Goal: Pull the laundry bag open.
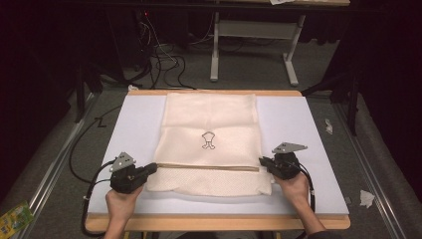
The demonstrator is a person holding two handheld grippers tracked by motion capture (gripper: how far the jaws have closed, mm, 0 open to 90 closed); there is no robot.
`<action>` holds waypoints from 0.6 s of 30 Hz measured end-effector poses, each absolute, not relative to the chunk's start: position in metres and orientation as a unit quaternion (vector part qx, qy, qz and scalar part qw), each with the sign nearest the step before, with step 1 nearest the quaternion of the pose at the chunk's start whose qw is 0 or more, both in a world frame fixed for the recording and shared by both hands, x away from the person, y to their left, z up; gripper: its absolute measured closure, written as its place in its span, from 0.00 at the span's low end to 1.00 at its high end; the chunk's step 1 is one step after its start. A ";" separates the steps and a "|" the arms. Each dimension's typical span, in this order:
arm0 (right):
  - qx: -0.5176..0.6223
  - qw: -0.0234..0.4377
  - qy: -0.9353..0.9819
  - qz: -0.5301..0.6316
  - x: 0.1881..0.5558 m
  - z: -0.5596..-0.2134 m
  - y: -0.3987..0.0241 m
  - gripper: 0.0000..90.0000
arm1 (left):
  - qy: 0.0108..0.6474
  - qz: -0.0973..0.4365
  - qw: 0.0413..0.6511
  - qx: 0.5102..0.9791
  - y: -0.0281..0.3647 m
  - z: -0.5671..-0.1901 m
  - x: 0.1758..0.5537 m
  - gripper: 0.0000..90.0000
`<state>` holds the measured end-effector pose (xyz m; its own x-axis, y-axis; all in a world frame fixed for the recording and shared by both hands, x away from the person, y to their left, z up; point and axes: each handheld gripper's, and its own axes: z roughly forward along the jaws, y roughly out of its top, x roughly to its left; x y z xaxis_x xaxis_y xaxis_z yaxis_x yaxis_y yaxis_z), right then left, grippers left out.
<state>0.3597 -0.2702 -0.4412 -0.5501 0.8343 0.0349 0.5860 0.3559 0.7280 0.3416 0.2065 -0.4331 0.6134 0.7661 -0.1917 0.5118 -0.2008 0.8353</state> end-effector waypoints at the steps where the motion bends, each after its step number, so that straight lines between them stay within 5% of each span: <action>1: 0.442 0.173 0.804 0.359 0.360 -0.441 -0.270 0.98 | 0.419 0.134 0.473 0.763 0.207 -0.433 0.342 0.97; 18: 0.445 0.174 0.800 0.363 0.361 -0.440 -0.274 0.98 | 0.433 0.145 0.466 0.757 0.215 -0.432 0.344 0.97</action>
<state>0.3613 -0.2741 -0.4404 -0.5436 0.8381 0.0456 0.5860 0.3400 0.7355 0.3441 0.2153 -0.4315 0.5823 0.7916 -0.1851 0.5216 -0.1892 0.8319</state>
